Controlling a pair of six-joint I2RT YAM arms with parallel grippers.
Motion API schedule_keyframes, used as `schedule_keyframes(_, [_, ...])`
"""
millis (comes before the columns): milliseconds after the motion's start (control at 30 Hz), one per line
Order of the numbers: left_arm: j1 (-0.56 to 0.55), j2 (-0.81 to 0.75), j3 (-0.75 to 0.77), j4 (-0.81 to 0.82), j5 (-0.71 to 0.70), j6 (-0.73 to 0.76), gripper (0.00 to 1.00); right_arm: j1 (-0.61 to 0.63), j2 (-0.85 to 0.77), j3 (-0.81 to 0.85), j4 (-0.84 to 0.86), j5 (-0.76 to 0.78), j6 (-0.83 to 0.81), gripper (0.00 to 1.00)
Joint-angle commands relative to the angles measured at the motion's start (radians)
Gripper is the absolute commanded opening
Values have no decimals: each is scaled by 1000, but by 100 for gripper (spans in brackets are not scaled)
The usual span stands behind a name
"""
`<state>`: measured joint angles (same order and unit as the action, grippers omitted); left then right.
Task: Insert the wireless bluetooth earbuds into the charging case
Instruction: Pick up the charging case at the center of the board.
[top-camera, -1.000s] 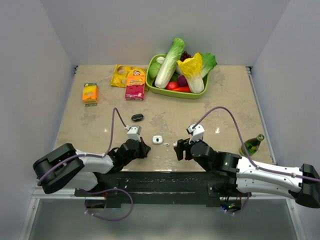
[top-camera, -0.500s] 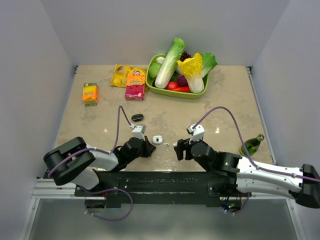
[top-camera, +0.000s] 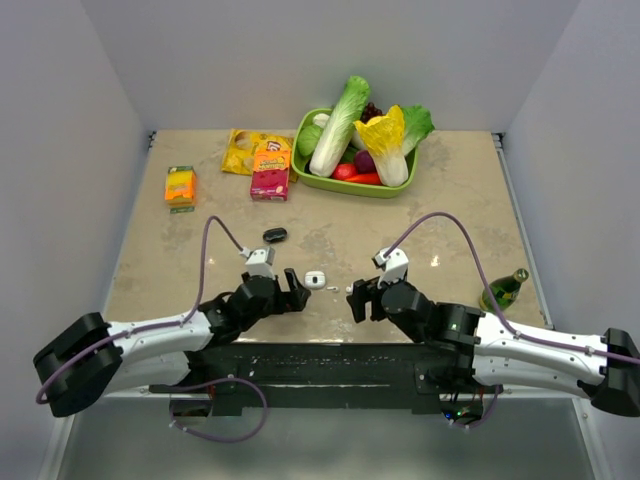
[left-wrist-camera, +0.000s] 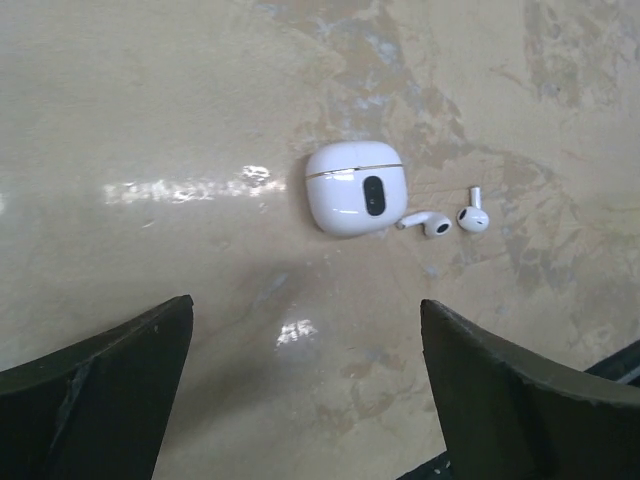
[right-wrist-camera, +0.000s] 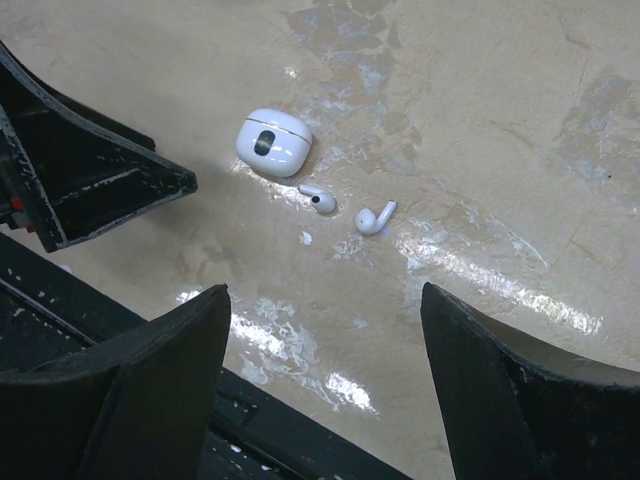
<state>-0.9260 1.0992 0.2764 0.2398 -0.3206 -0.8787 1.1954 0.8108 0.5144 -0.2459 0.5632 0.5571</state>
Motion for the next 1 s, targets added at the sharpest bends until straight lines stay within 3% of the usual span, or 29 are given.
schedule_keyframes(0, [-7, -73, 61, -238, -147, -80, 100, 0, -10, 64, -9, 46, -26, 80])
schedule_keyframes(233, [-8, 157, 303, -339, -169, -75, 100, -2, -27, 121, -30, 78, -29, 81])
schedule_keyframes(433, [-11, 251, 392, -316, -187, -62, 100, 0, -51, 125, -41, 75, -20, 81])
schedule_keyframes(967, [-60, 556, 641, -500, -256, -36, 100, 0, -67, 102, -23, 60, -26, 81])
